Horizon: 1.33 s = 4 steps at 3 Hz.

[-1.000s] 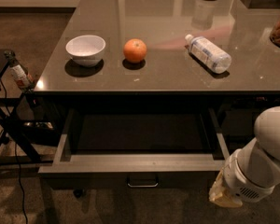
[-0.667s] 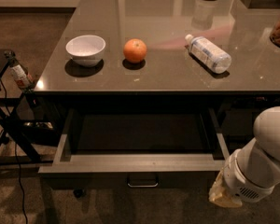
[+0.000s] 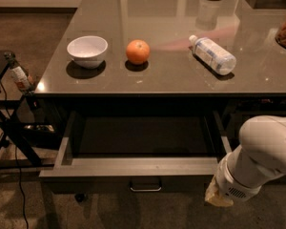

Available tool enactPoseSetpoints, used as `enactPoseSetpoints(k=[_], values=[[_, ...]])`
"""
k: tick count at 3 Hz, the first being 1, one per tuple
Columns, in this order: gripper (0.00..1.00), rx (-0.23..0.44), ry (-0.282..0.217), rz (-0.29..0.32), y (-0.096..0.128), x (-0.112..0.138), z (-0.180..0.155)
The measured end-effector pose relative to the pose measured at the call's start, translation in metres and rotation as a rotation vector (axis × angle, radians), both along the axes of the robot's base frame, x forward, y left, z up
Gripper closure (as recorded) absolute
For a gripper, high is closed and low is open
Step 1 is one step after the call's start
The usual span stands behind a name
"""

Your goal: Close top drawer

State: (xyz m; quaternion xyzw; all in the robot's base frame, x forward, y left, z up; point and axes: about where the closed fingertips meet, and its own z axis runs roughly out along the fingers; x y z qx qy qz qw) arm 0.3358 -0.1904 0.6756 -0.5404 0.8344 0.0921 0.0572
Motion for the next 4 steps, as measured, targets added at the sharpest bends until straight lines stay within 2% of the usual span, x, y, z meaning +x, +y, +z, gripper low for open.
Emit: enactPoseSetpoints(k=[2,4], values=[[1.0,-0.028,0.004,-0.055,0.002,0.029,-0.047],[0.57,-0.028,0.004,-0.057,0.002,0.03,-0.048]])
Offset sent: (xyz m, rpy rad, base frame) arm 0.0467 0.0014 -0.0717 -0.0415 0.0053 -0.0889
